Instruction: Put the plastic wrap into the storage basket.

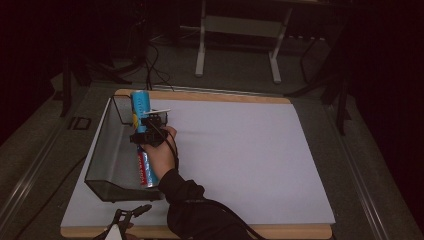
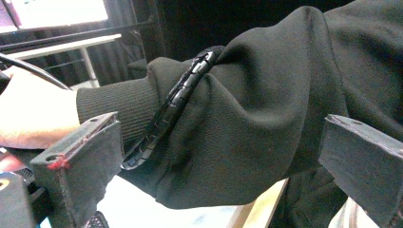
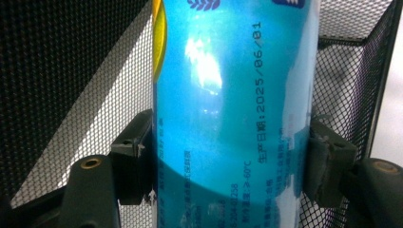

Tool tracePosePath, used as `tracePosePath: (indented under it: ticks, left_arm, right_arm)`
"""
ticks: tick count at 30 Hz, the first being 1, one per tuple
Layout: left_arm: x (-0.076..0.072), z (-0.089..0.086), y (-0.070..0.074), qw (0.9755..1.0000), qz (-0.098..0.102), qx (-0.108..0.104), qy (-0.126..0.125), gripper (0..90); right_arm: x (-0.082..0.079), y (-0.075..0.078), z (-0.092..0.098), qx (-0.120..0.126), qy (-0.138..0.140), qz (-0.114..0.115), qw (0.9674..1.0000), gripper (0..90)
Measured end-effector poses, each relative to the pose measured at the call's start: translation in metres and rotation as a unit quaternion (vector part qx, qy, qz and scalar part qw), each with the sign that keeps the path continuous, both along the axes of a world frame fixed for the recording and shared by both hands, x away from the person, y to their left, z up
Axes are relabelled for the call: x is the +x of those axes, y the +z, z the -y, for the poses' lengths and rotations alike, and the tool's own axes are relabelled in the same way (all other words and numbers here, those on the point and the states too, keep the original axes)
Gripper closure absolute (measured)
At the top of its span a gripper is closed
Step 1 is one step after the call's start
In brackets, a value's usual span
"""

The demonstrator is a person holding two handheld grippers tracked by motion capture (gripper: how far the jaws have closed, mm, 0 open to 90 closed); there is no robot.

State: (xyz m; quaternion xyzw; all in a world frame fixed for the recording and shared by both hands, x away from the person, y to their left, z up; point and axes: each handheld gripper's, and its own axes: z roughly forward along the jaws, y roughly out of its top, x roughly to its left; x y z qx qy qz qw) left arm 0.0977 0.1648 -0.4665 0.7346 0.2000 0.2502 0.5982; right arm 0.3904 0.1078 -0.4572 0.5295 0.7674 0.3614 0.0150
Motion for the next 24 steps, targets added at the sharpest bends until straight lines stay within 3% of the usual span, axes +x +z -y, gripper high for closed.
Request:
tracePosePath:
  ticks: [13, 24]
  left_arm:
    - [0.000, 0.000, 0.000, 1.0000, -0.001, 0.001, -0.001, 2.2]
    - [0.000, 0.001, 0.000, 1.0000, -0.002, 0.003, -0.003, 2.2]
  right_arm:
    - [0.000, -0.012, 0.003, -0.010, -0.014, -0.013, 0.9998, 30.4]
    - [0.002, -0.011, 0.003, -0.021, 0.006, -0.006, 0.9997, 28.3]
